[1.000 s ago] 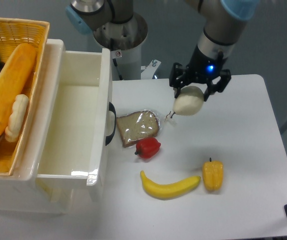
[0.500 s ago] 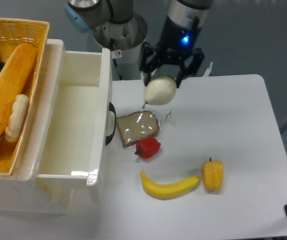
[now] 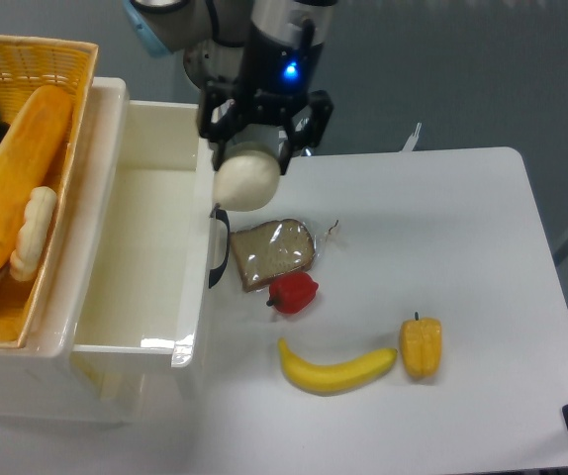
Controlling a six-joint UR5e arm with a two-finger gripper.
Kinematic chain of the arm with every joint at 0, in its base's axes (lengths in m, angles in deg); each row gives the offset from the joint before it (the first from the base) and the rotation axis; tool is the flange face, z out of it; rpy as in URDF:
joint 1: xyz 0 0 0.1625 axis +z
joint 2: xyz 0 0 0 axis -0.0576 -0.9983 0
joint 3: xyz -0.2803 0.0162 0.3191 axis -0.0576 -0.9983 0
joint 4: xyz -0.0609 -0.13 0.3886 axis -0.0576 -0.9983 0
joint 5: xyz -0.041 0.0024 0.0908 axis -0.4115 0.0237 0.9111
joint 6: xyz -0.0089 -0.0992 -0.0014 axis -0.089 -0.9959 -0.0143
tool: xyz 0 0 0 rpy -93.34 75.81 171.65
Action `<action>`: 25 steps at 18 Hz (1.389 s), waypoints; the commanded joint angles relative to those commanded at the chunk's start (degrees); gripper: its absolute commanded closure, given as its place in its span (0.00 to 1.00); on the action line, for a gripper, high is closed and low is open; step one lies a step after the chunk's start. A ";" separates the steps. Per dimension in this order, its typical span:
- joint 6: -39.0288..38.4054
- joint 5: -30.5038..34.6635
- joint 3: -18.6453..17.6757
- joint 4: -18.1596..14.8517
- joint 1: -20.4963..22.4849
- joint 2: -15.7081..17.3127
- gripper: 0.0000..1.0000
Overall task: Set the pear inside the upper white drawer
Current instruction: 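Carry the pear over the open white drawer and lower it inside, then open the gripper to release the pear into the drawer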
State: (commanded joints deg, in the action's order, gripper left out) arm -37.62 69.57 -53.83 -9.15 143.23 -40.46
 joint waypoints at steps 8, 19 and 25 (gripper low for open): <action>-0.09 0.09 0.09 1.67 -5.01 -3.34 0.43; 0.00 0.18 0.00 1.76 -7.65 -4.93 0.36; 0.35 0.18 0.00 2.02 -8.35 -5.19 0.27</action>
State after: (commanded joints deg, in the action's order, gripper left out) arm -37.27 69.75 -53.83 -7.13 134.87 -45.65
